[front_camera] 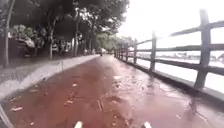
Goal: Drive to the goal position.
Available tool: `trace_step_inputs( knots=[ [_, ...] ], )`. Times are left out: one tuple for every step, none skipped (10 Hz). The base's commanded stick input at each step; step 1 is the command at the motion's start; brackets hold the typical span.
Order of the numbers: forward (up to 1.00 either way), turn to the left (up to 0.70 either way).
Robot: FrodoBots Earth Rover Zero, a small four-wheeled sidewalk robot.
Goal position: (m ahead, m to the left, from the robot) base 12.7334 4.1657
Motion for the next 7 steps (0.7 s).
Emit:
trace_step_inputs(
  knots=[
    [0.50,0.00],
    [0.50,0.00],
    [0.50,0.00],
    [0.50,0.00],
    [0.50,0.00],
    [0.50,0.00],
    [0.50,0.00]
  ],
)
